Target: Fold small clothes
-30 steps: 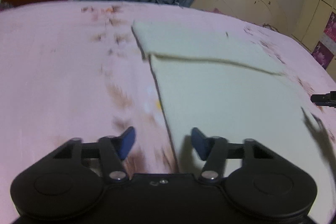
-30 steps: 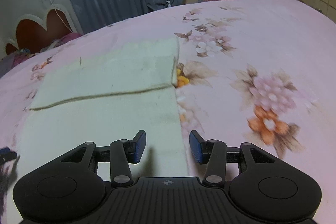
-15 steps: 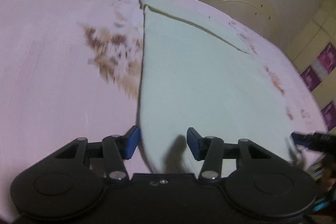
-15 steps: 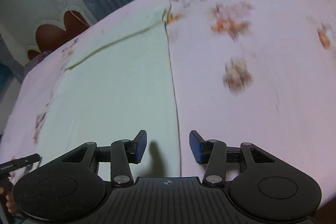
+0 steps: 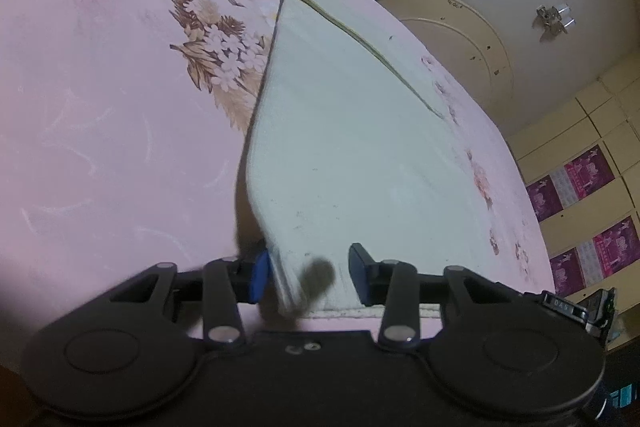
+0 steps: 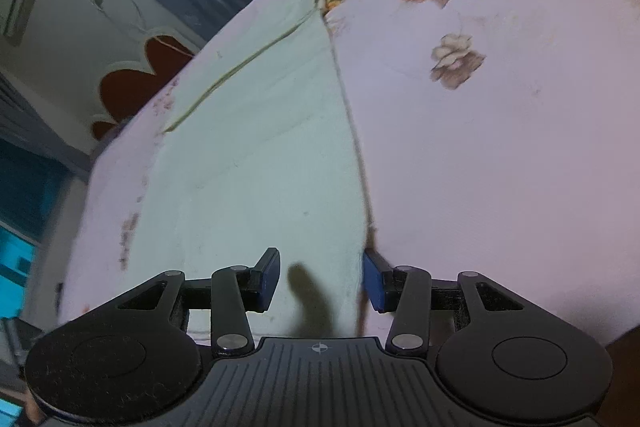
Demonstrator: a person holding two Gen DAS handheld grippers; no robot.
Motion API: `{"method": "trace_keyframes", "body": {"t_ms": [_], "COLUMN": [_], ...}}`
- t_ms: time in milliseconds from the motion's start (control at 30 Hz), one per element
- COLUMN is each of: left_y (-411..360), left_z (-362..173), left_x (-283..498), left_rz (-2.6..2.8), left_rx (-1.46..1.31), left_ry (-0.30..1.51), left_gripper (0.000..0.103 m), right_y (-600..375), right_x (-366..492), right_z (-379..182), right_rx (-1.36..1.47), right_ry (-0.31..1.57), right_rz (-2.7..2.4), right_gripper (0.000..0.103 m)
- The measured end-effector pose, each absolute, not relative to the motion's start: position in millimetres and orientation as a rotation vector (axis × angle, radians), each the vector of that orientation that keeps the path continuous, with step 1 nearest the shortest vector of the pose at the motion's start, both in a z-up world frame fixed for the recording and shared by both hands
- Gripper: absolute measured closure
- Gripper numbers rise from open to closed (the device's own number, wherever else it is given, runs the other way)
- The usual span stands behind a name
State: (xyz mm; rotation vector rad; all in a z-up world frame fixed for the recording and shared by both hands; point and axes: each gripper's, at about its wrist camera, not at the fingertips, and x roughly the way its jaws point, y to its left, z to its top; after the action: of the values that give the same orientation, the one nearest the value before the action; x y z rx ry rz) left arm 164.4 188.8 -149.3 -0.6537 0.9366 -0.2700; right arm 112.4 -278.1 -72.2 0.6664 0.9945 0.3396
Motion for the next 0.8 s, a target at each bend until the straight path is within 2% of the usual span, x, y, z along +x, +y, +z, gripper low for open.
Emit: {"method": "trace_keyframes", "body": {"t_ms": [67, 100, 167, 233, 267, 333, 433, 500, 567, 633, 800], "left_y": [188, 185, 179, 175, 174, 174, 183, 181, 179, 182, 186], "left_z": [-151, -150, -148, -146, -146, -146, -133, -138, -154, -151, -120], "left_x": [164, 166, 165, 166, 167, 168, 155, 159, 167, 167, 171], "left_rz": [-0.280, -0.289, -0.295, -0.290, -0.281, -0.243, -0.257, -0.207, -0.170, -0.156, -0.165], "left_rx": [-0.646, -0.625, -0.574, -0.547, -0.551, -0.546, -0.608, -0.536, -0.521, -0.580, -0.638], "left_ry": [0.932, 0.929, 0.926, 0.925, 0.924, 0.919, 0.789, 0.846, 0.921, 0.891, 0.743], "left_gripper": [0.067, 0.067, 0.067, 0.067, 0.074, 0.099, 0.099, 0.099, 0.099, 0.099, 0.099], "right_y": [-275, -276, -282, -285, -285, -283, -285, -288, -284, -280, -283], "right_x": [113, 114, 116, 118, 119, 121, 114, 109, 117, 126, 131], "right_z": [-73, -75, -78, -80, -81, -81, -64, -54, -62, -73, -33], "right_rx": [0.656, 0.659, 0.684, 0.699, 0.699, 0.671, 0.650, 0.642, 0.573, 0.535, 0.574], "right_ry": [0.998, 0.999, 0.991, 0.987, 0.993, 0.996, 0.938, 0.892, 0.961, 1.043, 0.882], "right_rz": [0.363, 0.363, 0.344, 0.344, 0.349, 0.362, 0.396, 0.412, 0.387, 0.349, 0.401], "right_gripper": [0.059, 0.073, 0.093, 0.094, 0.094, 0.098, 0.100, 0.100, 0.100, 0.100, 0.100]}}
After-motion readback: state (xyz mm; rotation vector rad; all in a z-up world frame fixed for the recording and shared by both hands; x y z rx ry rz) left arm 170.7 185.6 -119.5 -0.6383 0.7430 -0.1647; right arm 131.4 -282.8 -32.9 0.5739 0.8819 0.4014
